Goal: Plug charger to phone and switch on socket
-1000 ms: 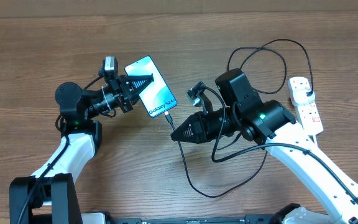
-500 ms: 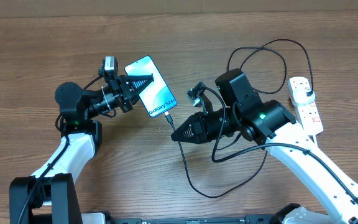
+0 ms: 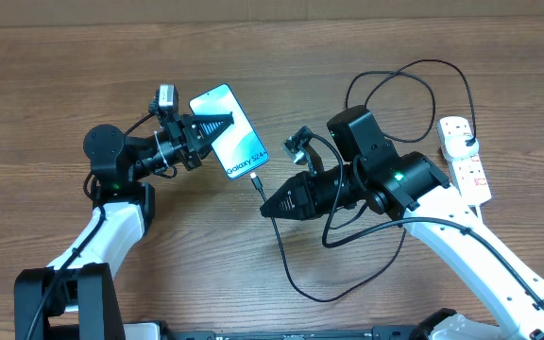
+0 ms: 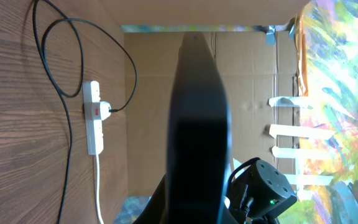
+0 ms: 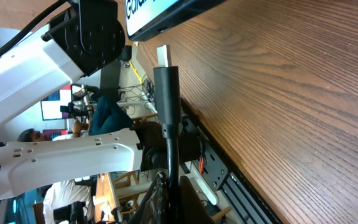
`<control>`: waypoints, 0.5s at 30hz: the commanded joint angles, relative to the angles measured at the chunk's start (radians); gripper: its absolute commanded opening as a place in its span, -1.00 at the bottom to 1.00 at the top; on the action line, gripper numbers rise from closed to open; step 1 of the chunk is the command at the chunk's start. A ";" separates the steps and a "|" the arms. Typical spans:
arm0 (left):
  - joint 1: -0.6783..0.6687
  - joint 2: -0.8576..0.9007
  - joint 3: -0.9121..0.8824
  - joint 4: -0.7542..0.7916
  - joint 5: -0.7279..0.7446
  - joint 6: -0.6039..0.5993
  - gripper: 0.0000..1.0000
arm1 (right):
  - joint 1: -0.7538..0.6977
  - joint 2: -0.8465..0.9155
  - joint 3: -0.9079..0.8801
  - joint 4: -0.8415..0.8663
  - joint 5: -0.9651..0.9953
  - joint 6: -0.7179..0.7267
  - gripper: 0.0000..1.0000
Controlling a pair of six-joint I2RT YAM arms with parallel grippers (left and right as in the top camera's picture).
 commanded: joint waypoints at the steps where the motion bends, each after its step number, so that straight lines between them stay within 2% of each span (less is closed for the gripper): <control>1: -0.007 -0.008 0.024 0.011 0.002 0.027 -0.91 | 0.005 -0.001 0.020 0.004 -0.020 -0.018 -0.92; 15: -0.007 -0.008 0.024 0.012 0.021 0.026 -0.91 | 0.005 -0.001 0.020 0.020 -0.001 -0.018 -0.92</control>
